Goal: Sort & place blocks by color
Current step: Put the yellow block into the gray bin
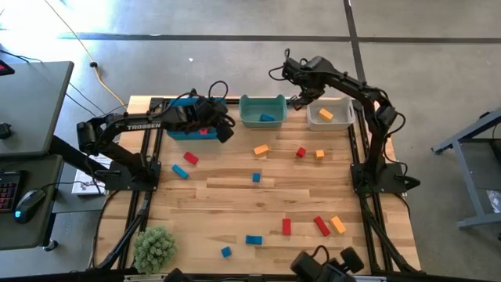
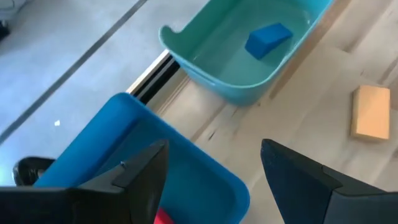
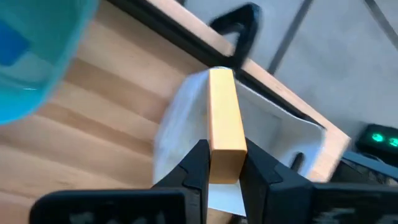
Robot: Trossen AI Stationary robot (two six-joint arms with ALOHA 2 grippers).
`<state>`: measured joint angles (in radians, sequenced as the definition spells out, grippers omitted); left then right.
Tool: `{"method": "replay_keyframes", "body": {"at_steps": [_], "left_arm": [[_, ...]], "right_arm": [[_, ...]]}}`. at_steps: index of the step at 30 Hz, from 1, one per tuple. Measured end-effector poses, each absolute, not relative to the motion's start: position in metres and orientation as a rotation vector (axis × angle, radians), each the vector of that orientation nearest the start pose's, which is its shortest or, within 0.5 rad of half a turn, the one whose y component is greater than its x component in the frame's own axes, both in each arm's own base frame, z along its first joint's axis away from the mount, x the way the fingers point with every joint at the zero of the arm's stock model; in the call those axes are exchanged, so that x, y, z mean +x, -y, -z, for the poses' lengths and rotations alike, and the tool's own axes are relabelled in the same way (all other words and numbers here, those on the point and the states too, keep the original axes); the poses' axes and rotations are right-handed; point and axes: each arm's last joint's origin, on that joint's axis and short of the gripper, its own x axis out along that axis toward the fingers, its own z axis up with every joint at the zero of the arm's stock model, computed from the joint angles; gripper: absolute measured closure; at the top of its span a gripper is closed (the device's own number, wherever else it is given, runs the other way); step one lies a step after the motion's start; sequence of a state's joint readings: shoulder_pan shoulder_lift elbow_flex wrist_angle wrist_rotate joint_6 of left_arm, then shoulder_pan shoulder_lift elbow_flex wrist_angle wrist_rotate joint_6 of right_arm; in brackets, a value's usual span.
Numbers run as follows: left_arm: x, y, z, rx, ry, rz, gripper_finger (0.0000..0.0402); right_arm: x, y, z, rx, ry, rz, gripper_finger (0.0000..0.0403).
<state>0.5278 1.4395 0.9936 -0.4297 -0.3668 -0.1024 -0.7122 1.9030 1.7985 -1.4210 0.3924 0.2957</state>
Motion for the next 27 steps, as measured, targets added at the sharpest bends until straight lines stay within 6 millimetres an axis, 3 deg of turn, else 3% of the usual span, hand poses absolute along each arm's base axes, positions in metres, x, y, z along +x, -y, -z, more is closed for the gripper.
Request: {"method": "replay_keyframes", "body": {"at_steps": [5,12,19,27], "left_arm": [[0.244,-0.162,-0.241,-0.172,-0.858,-0.901,0.0158],[0.241,-0.167,-0.241,-0.186,-0.856,-0.921,0.0158],[0.237,-0.173,-0.241,-0.211,-0.847,-0.944,0.0158],[0.236,-0.174,-0.241,-0.224,-0.843,-0.948,0.0158]], "right_arm": [[0.250,0.258,-0.292,0.501,-1.465,1.100,0.0362],[0.222,0.275,-0.289,0.691,-1.490,1.054,0.0362],[0.213,0.275,-0.252,0.754,-1.569,0.973,0.0361],[0.217,0.277,-0.229,0.780,-1.487,0.907,0.0361]]}}
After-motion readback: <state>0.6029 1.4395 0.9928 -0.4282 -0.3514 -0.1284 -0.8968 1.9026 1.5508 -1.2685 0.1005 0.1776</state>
